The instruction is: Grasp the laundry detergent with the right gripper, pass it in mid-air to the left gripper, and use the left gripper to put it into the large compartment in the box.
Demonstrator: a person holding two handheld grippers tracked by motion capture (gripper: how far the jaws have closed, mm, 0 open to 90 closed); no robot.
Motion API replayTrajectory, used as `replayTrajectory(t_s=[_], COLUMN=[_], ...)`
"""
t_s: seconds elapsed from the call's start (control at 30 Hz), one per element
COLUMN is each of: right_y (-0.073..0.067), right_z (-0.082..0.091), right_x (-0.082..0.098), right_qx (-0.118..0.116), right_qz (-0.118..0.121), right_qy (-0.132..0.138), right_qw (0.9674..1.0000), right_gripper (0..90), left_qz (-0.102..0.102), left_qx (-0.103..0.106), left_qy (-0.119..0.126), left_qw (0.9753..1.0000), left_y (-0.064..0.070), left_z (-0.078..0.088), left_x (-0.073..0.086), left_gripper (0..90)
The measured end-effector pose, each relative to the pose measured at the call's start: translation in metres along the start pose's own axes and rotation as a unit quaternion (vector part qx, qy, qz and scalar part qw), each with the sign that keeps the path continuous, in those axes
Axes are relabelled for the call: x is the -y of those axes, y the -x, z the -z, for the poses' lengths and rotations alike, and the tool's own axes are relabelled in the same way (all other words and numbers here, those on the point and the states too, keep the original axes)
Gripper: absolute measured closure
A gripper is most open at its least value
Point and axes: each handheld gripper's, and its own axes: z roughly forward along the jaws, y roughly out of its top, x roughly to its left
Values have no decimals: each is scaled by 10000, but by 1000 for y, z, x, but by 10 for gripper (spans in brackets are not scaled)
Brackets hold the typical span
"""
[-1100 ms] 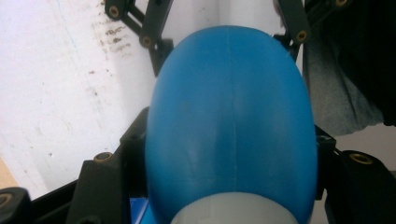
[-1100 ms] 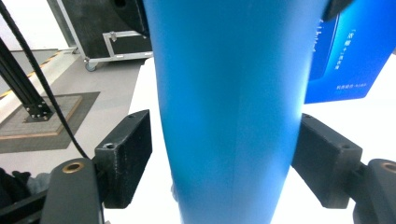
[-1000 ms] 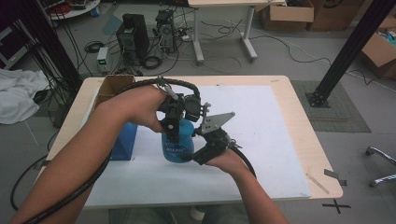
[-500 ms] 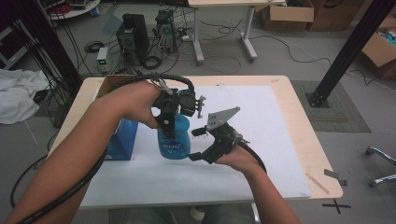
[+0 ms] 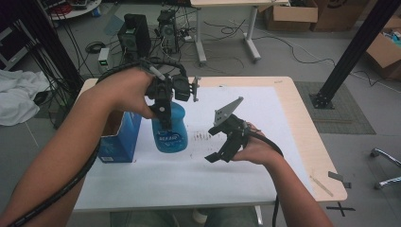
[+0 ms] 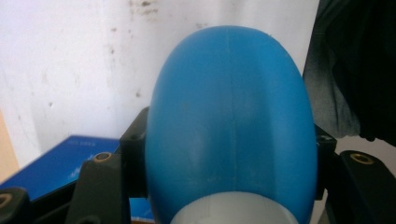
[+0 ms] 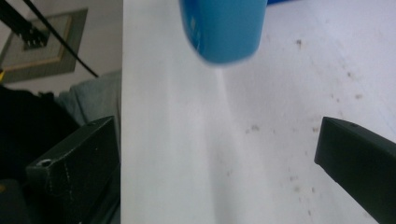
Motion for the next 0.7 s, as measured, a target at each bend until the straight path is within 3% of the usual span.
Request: replayTrajectory(t_s=[0.23, 0.37, 0.43, 0.5, 0.6, 0.7], right_y=[3, 5, 6, 7, 8, 8], right_z=[11, 18, 21, 26, 32, 40], right_x=[-7, -12, -15, -19, -24, -29], right_qx=[-12, 94, 113, 168, 181, 186], right_qz=[23, 77, 119, 148, 182, 247], right_qy=[-959, -1478, -1682, -1977, -2234, -2468], right_qw=[9954, 9889, 9856, 9800, 9744, 9686], right_gripper=[0, 0, 0, 0, 0, 0], left_qz=[606, 1146, 1432, 1704, 2215, 2706], left_qx=[82, 134, 126, 113, 122, 105], left_qy=[-35, 44, 76, 85, 69, 70], left_qw=[9981, 9933, 9896, 9853, 9751, 9626], left_y=[-17, -27, -31, -34, -39, -44], left_z=[17, 33, 43, 53, 68, 80], left_x=[20, 36, 45, 54, 67, 80], left_gripper=[385, 385, 386, 385, 385, 386])
